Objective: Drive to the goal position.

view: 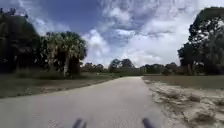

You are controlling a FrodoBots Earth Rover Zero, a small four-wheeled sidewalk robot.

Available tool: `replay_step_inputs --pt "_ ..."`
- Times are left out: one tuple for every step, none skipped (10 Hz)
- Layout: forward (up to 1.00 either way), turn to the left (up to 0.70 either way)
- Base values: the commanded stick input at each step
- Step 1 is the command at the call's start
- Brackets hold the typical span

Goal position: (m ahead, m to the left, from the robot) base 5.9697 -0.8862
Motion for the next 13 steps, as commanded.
replay_step_inputs --pt "0.69 0.03" --pt "0.69 0.03" --pt "0.69 0.03" --pt "0.69 0.03" --pt "0.69 0.03" --pt "0.69 0.03" --pt "0.69 0.03" --pt "0.69 0.03" --pt "0.69 0.03" --pt "0.69 0.03" --pt "0.69 0.03" --pt "0.69 0.03" --pt "0.69 0.03"
